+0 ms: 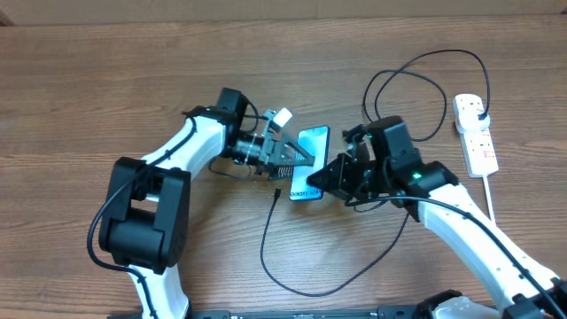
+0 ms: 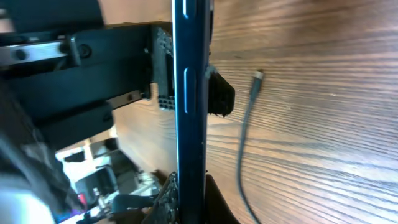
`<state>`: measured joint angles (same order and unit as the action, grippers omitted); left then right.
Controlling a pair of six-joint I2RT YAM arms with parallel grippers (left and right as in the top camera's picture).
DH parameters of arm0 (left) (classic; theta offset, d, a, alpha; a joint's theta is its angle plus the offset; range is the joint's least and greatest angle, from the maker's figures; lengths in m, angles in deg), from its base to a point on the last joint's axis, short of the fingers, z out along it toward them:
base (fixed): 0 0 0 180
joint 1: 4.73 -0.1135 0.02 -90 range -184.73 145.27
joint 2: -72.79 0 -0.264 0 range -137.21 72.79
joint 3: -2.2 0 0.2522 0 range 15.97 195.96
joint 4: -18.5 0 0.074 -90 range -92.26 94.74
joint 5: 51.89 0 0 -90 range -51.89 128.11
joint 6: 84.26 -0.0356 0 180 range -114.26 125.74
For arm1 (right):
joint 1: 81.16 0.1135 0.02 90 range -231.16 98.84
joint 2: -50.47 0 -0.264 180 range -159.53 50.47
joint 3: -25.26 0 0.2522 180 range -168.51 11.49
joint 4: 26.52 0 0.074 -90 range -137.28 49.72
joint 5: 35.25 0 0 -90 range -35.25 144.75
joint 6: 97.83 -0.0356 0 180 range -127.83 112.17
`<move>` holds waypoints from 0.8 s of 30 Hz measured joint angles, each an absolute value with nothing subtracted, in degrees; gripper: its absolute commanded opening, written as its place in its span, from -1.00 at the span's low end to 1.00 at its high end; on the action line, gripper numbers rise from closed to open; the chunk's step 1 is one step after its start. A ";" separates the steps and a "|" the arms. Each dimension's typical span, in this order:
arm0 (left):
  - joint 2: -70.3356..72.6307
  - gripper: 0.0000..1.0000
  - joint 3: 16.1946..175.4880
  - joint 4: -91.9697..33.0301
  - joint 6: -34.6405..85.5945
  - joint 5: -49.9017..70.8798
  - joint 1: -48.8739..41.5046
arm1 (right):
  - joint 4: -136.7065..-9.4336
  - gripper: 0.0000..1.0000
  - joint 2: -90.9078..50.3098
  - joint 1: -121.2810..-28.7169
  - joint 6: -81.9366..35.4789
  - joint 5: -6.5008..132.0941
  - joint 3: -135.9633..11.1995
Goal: Plug charger to phone and switch on socket
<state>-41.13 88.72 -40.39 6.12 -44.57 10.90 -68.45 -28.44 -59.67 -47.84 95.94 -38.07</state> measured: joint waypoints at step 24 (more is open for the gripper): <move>-28.65 0.41 99.40 -40.63 10.56 -47.78 9.72 | -50.13 -0.92 -25.86 -62.33 -43.67 111.94 -39.88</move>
<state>-28.65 99.40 -40.63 10.56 -47.78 9.72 -50.13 -25.86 -62.33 -43.67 111.94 -39.88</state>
